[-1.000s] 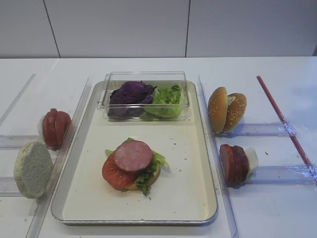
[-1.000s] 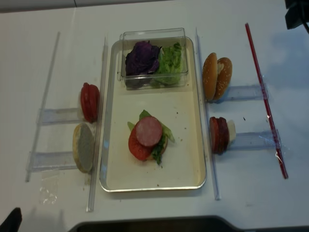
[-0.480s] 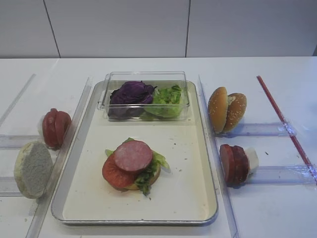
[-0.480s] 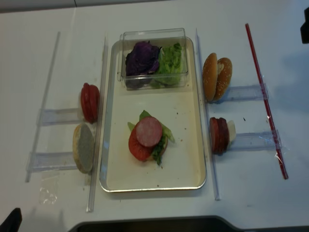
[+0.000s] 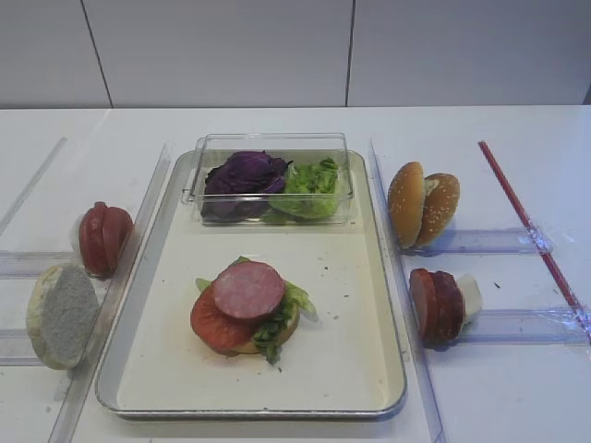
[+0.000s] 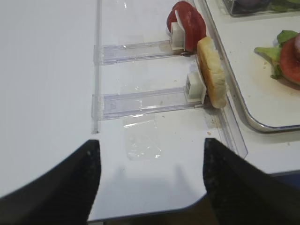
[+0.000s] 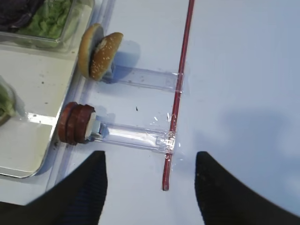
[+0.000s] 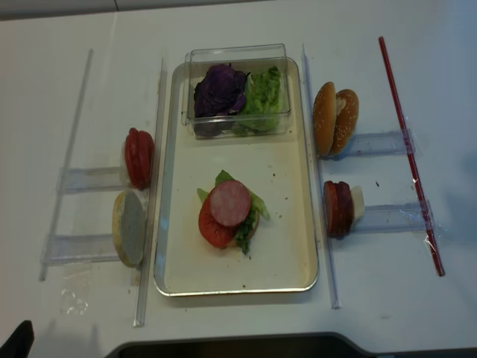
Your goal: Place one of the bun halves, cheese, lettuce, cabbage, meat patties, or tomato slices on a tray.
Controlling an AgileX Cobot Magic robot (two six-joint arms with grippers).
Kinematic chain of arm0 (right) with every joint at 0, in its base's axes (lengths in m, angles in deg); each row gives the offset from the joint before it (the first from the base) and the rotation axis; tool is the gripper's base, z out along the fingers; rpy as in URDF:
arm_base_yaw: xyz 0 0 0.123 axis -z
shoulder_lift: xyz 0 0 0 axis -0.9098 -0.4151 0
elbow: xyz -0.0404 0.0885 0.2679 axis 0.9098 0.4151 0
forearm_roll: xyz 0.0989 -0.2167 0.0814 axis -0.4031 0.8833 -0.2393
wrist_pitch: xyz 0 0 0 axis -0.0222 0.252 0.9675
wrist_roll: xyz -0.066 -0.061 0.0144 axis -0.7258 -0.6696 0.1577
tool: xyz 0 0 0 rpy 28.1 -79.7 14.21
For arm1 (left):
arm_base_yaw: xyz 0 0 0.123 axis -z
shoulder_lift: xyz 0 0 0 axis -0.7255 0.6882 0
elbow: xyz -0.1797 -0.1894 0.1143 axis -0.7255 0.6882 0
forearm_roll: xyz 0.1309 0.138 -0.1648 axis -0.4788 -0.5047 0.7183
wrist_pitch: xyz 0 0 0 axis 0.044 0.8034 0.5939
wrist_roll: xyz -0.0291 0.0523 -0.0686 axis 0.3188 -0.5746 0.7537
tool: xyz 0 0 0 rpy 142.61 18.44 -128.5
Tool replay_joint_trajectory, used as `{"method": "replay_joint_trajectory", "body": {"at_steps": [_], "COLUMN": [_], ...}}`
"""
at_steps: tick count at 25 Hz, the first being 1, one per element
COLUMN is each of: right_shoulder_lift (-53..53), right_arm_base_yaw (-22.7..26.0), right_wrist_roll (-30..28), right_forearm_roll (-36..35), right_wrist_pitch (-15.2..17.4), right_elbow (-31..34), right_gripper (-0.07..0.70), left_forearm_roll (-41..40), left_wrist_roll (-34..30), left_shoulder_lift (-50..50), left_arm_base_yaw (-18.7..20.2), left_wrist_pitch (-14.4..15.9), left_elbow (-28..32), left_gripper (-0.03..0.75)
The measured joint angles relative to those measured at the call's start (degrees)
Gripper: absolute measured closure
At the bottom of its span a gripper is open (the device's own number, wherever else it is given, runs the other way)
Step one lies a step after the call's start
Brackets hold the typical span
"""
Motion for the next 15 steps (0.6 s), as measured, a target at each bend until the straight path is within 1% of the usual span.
{"method": "replay_joint_trajectory", "body": {"at_steps": [5, 6, 7, 8, 15], "right_shoulder_lift": [7.04, 8.33, 10.45, 10.45, 16.18], "right_arm_base_yaw": [0.07, 0.07, 0.07, 0.07, 0.07], "right_wrist_roll": [-0.39, -0.39, -0.26, -0.26, 2.28], "right_forearm_roll": [3.21, 3.19, 3.19, 3.19, 2.86], "right_wrist_pitch": [-0.87, -1.25, -1.81, -1.81, -2.29], "right_elbow": [7.04, 8.29, 11.40, 11.40, 20.17], "right_gripper": [0.178, 0.178, 0.178, 0.178, 0.178], "left_forearm_roll": [0.00, 0.00, 0.00, 0.00, 0.00], "left_wrist_roll": [0.00, 0.00, 0.00, 0.00, 0.00], "left_shoulder_lift": [0.00, 0.00, 0.00, 0.00, 0.00], "left_arm_base_yaw": [0.00, 0.00, 0.00, 0.00, 0.00], "left_wrist_pitch": [0.00, 0.00, 0.00, 0.00, 0.00], "left_elbow": [0.00, 0.00, 0.00, 0.00, 0.00], "left_gripper": [0.246, 0.246, 0.246, 0.246, 0.246]}}
